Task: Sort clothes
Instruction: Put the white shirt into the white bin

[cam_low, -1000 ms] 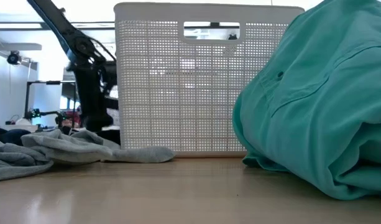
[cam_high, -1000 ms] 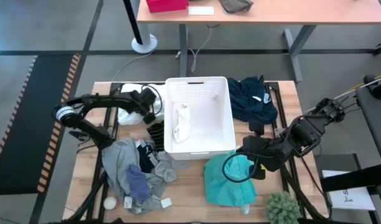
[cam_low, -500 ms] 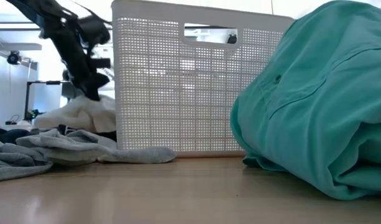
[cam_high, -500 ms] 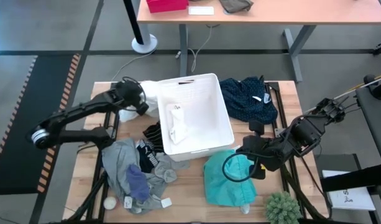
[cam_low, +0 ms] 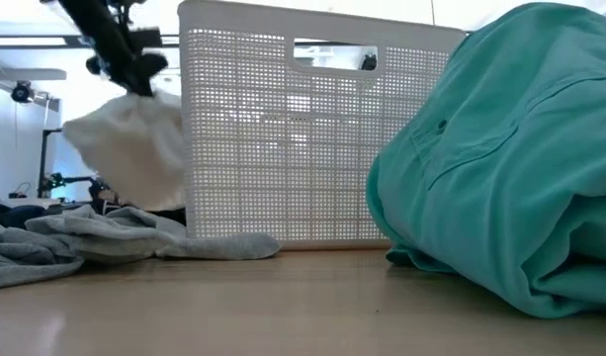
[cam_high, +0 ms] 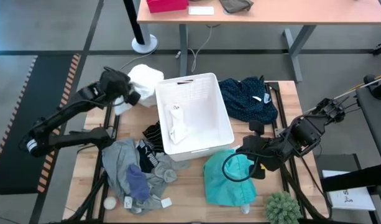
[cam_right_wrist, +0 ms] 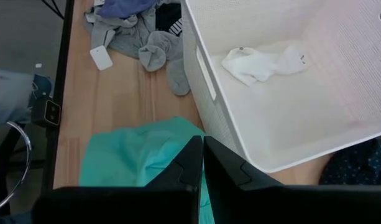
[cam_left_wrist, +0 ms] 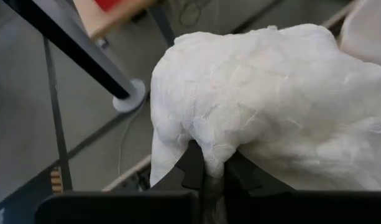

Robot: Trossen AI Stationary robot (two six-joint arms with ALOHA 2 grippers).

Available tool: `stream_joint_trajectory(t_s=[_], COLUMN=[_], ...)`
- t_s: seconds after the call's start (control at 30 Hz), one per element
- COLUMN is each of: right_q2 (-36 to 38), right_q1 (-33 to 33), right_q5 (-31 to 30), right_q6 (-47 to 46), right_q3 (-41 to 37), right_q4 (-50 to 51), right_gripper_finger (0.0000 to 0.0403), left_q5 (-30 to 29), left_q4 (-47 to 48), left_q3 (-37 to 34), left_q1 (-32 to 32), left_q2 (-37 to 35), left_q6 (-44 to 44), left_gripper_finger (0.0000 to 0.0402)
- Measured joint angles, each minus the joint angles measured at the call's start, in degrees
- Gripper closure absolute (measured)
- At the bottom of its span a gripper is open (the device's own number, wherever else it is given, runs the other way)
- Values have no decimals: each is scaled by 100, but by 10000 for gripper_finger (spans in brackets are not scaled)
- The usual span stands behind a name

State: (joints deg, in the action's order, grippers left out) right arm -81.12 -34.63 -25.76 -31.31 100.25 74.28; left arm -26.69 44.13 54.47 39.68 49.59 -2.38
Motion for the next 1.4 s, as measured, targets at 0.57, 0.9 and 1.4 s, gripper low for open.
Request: stream_joint_trajectory(t_s=[0.57,0.9,1.4], right_q2=[0,0,0], right_q1=[0,0,0], right_q5=[-40,-138,-138], right_q6=[46,115,155], right_q3=[0,0,0], right_q4=[2,2,0], right_gripper_finger=[403,403,403], left_q5=[412,2457,3219], left_q4=[710,459,-711], left_q3=[2714,3391,3389], left_q1=[-9,-271,-1828], left_q2=[287,543,1372], left_q6=[-510,-367,-472], left_gripper_finger=[395,395,395])
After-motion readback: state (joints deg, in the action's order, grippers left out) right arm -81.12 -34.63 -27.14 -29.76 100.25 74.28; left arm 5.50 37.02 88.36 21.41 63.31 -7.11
